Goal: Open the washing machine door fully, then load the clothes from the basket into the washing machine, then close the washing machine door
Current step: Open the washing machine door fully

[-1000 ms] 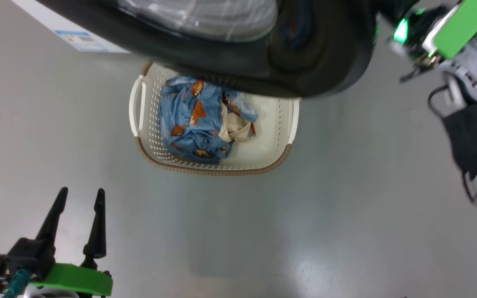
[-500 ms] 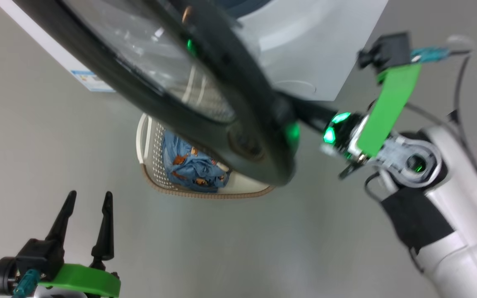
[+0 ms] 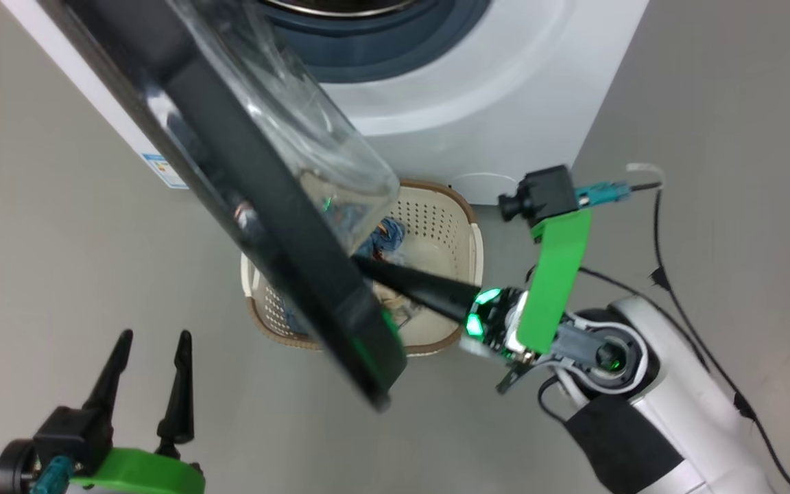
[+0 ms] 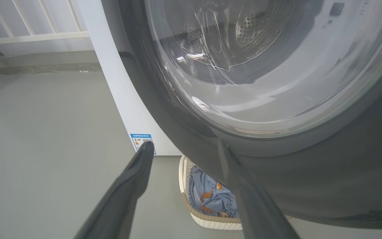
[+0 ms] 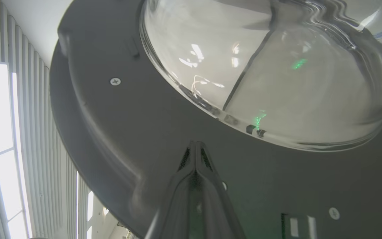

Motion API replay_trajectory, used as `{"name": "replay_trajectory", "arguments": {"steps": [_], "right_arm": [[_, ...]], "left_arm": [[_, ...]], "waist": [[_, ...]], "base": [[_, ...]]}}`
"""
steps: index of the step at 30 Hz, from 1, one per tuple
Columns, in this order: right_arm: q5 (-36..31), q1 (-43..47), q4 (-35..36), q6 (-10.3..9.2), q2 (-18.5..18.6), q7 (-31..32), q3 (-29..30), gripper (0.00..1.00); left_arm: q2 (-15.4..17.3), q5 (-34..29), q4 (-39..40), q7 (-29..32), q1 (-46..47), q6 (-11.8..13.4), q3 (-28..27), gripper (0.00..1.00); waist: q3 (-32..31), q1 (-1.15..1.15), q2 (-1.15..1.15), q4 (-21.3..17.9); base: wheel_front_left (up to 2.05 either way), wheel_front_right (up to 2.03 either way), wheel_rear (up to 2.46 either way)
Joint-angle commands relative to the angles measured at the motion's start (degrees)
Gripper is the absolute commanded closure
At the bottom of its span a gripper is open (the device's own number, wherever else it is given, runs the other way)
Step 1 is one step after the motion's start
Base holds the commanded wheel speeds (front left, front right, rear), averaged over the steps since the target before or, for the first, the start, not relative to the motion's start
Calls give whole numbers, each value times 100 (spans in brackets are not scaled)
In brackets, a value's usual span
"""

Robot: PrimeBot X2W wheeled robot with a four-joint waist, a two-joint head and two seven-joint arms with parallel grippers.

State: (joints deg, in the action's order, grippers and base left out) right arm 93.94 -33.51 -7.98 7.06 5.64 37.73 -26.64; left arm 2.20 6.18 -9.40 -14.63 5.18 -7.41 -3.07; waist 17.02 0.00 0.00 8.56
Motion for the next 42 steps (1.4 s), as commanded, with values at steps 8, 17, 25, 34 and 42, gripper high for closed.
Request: {"name": "replay_trajectory", "arguments": {"steps": [8,17,25,34,42], "right_arm": [[328,296,251,43,-273,-351,-695,100],[755,418,210,43,-275,-1086,-1306,100],[863,409,79,43,-276,-1438,-1667,100],[720,375,10,43,-276,-1706,-1726,100],[-111,723,266,43,-250,-2175,-1320,26]], "left_arm": [[70,24,-7,-37,-148,-8,-114,0],[69,48,-96,-37,-161,-8,48,0],[68,71,-99,-37,-179,-2,109,0],[68,75,-102,-37,-246,27,84,0],[68,78,-66,-37,-313,81,-37,0]], "waist": [[-331,0,0,251],[-491,0,0,353],[-604,0,0,386],[-728,0,0,332],[-882,0,0,142]], "base": [[0,0,0],[0,0,0],[0,0,0],[0,0,0],[0,0,0]]}}
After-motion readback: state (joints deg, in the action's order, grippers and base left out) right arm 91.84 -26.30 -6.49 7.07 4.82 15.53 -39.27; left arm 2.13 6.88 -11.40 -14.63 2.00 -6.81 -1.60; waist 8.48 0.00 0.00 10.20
